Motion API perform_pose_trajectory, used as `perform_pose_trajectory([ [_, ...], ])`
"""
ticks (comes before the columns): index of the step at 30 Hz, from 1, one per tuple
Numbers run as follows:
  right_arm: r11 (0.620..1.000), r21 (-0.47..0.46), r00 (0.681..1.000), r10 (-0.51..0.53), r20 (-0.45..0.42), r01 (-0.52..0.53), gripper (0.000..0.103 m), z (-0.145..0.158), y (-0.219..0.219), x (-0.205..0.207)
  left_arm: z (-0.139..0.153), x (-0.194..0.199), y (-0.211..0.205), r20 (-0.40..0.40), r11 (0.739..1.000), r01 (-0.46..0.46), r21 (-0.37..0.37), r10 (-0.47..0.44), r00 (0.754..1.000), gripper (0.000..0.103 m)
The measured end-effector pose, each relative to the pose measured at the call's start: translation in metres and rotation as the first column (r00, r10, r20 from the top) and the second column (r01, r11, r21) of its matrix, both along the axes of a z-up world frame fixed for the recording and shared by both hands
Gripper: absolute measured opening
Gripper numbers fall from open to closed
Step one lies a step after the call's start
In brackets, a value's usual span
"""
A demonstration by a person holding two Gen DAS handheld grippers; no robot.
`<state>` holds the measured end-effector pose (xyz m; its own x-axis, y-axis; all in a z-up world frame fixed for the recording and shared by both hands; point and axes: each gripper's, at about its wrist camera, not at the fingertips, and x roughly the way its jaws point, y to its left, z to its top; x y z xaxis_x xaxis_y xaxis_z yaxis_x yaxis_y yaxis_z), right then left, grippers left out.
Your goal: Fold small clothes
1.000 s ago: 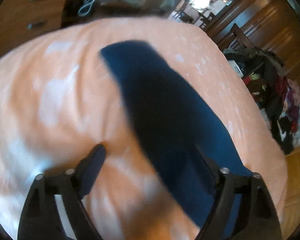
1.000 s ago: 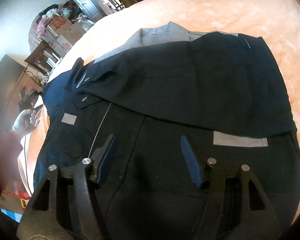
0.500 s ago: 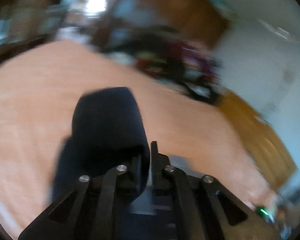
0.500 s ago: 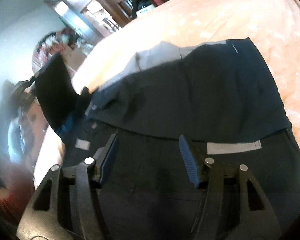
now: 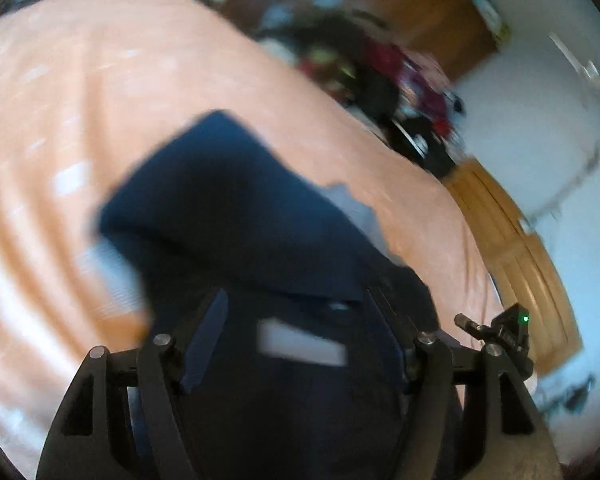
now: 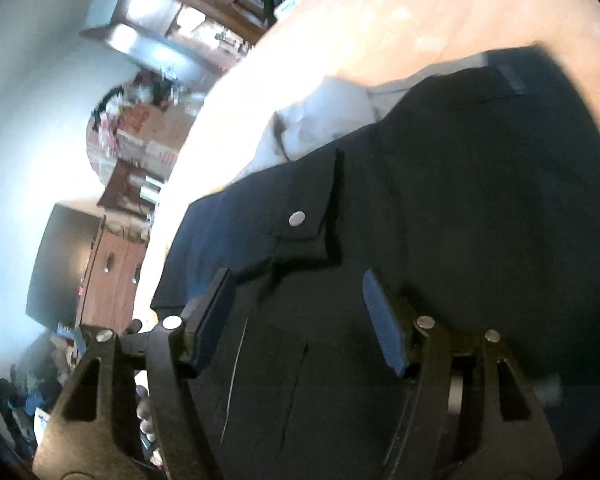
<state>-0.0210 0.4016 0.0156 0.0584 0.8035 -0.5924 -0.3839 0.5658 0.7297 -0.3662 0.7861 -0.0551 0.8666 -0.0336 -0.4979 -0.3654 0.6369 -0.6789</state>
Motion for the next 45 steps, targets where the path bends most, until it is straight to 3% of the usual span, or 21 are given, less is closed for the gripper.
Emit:
perform_pose_trajectory([
  [4,0.997,-0.053,0.994,0.054,-0.093,-0.059,0.061,-0.030,0.046,0.025,-0.025,-0.004,-0.009,0.016,0.998,-0.047,-0.029,0.048,0.999,0.067],
  [8,0.995,-0.086,0.997,0.041,-0.069,-0.047,0.059,-0.034,0.065,0.035,-0.027,0.009,-0.013,0.029,0.998,-0.052,-0.033,0.053,0.998,0.067],
  [9,0.995,-0.086,0.997,0.040,-0.066,-0.046,0.049,-0.034,0.068,0.036,-0.030,0.008,-0.010,0.039,0.998,-0.054,-0.046,0.055,0.998,0.067],
  [10,0.995,-0.082,0.997,0.045,-0.066,-0.050,0.019,-0.034,0.071,0.036,-0.027,0.009,-0.009,0.044,0.997,-0.056,-0.053,0.058,0.997,0.067],
  [12,0.997,-0.059,0.998,0.037,-0.057,-0.040,0.004,-0.029,0.069,0.035,-0.029,0.004,-0.006,0.057,0.996,-0.066,-0.063,0.070,0.996,0.065],
  [15,0.998,0.057,1.000,-0.015,-0.009,0.015,0.001,0.002,0.037,0.037,-0.017,0.004,-0.009,0.080,0.994,-0.100,-0.044,0.103,0.991,0.066],
  [20,0.991,0.069,0.989,-0.117,0.093,0.111,0.001,0.041,-0.033,0.041,-0.015,-0.010,-0.004,0.117,0.985,-0.167,-0.044,0.171,0.978,0.067],
  [31,0.977,-0.016,0.974,-0.209,0.090,0.211,0.001,0.023,-0.101,0.052,-0.018,-0.009,0.000,0.070,0.978,-0.202,-0.043,0.204,0.976,0.067],
  [34,0.976,-0.054,0.975,-0.208,0.077,0.212,0.001,0.014,-0.107,0.054,-0.010,0.000,-0.001,-0.001,0.975,-0.219,-0.022,0.220,0.976,0.067],
  [36,0.977,-0.087,0.979,-0.186,0.080,0.193,0.001,0.009,-0.107,0.053,0.010,0.010,-0.008,-0.037,0.971,-0.219,0.091,0.223,0.974,0.068],
  [39,0.980,-0.104,0.984,-0.162,0.073,0.169,0.005,0.003,-0.102,0.054,0.037,0.037,-0.020,-0.058,0.963,-0.143,0.229,0.160,0.985,0.068],
  [41,0.984,-0.110,0.989,-0.136,0.052,0.141,0.007,-0.005,-0.096,0.051,0.042,0.067,-0.029,-0.161,0.940,-0.033,0.339,0.093,0.983,0.068],
  [43,0.985,-0.121,0.992,-0.120,0.041,0.124,0.013,-0.010,-0.097,0.048,0.032,0.088,-0.032,-0.281,0.917,0.052,0.396,0.067,0.958,0.068],
  [44,0.985,-0.122,0.992,-0.120,0.037,0.124,0.014,-0.013,-0.098,0.046,0.019,0.096,-0.028,-0.360,0.914,0.093,0.396,0.061,0.931,0.067],
  [45,0.984,-0.123,0.991,-0.128,0.037,0.132,0.017,-0.015,-0.101,0.045,0.001,0.099,-0.017,-0.460,0.902,0.104,0.420,0.112,0.881,0.063],
])
